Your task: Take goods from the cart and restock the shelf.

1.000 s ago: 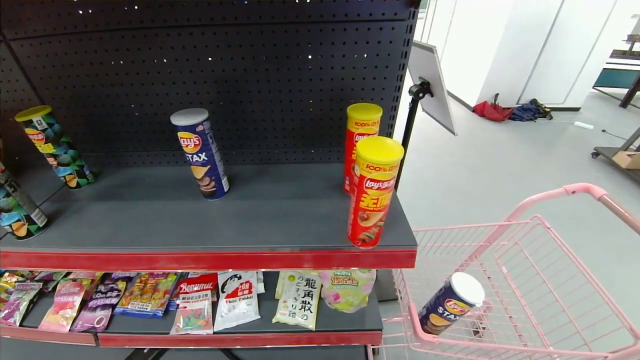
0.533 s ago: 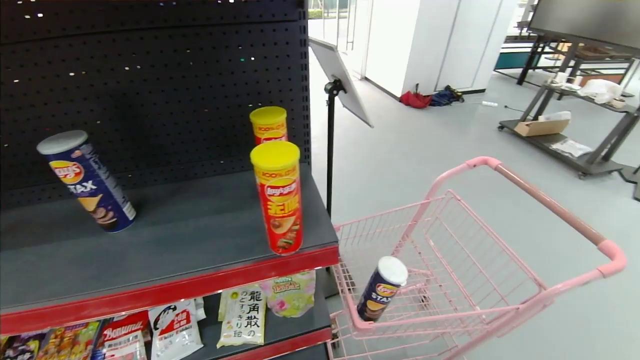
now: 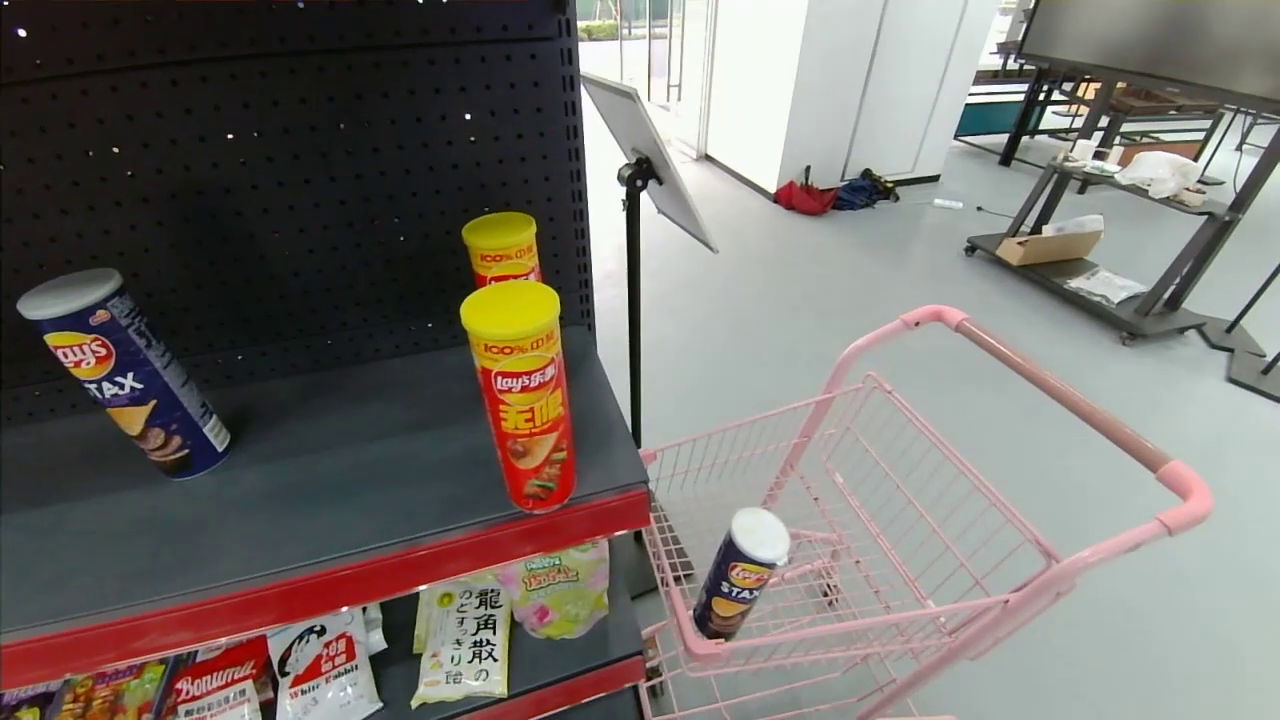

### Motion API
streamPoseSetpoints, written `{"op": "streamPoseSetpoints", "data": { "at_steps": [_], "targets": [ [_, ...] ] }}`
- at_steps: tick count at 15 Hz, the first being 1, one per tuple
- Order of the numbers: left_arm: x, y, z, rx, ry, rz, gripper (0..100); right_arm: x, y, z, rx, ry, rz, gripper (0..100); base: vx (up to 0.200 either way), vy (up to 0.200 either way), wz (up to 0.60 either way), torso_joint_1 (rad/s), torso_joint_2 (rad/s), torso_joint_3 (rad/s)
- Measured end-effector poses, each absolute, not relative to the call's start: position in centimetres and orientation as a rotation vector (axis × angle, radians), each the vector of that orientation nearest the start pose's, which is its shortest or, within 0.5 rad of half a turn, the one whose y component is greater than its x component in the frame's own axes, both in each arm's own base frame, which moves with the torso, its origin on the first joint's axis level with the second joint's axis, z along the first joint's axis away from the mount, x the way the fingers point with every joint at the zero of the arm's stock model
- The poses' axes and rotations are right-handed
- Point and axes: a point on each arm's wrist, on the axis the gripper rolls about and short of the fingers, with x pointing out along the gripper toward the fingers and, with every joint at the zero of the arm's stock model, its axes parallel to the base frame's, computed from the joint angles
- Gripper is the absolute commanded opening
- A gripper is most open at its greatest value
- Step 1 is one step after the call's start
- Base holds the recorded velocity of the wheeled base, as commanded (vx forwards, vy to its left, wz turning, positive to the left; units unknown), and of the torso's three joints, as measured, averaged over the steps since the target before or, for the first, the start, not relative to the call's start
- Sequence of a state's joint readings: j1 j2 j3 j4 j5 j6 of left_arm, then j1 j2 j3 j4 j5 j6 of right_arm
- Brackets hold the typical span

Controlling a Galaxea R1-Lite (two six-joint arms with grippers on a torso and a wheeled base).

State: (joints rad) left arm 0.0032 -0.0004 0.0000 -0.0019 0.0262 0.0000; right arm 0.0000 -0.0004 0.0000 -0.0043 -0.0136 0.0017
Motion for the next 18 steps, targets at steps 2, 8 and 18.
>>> {"op": "streamPoseSetpoints", "data": {
  "at_steps": [2, 8, 18],
  "targets": [
    [-2.28, 0.05, 7.57, 0.000, -0.002, 0.030, 100, -2.28, -0.03, 7.59, 0.002, -0.004, -0.013, 100, 0.000, 0.000, 0.00, -0.132, 0.35, 0.188],
    [-2.28, 0.05, 7.57, 0.000, -0.002, 0.030, 100, -2.28, -0.03, 7.59, 0.002, -0.005, -0.014, 100, 0.000, 0.000, 0.00, -0.142, 0.36, 0.210],
    [-2.28, 0.05, 7.57, 0.000, -0.002, 0.030, 100, -2.28, -0.03, 7.59, 0.002, -0.005, -0.014, 100, 0.000, 0.000, 0.00, -0.164, 0.44, 0.278]
  ]
}}
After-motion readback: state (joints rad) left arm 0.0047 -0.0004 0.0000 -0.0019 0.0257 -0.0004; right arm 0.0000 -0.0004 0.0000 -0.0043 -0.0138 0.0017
